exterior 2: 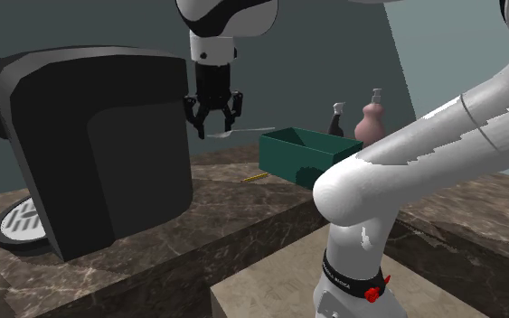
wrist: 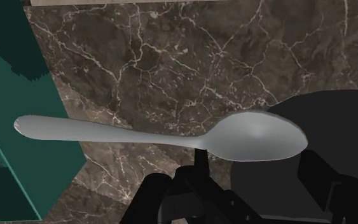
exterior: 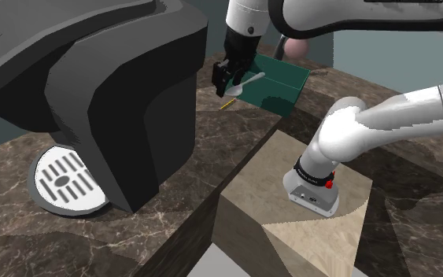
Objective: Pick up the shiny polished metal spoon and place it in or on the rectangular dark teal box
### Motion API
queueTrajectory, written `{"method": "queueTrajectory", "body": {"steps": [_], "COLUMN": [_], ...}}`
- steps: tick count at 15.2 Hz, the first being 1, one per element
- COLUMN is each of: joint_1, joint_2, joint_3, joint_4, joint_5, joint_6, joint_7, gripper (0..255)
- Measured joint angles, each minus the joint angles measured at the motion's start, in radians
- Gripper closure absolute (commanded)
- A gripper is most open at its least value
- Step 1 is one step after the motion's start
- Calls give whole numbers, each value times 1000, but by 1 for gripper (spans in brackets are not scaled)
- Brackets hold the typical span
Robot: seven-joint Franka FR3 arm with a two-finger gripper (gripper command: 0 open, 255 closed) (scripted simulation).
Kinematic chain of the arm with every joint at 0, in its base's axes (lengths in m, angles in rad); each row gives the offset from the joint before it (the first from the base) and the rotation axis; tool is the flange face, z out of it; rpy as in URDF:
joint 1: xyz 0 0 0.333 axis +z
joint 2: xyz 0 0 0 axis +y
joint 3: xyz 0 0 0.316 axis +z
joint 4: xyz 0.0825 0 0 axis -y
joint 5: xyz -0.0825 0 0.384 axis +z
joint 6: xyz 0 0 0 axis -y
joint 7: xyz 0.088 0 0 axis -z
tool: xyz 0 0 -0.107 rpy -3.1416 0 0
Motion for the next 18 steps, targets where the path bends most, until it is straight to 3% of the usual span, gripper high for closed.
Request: {"method": "queueTrajectory", "body": {"steps": [9,18], "joint_1": [-76,-166], "joint_2": [-42,47], "joint_3": [-215,-419], "joint_4": [-64,-5], "joint_5": [-118,-235], "joint_6": [13,48], "joint_7": [-223,-439], "gripper": [255,255]}}
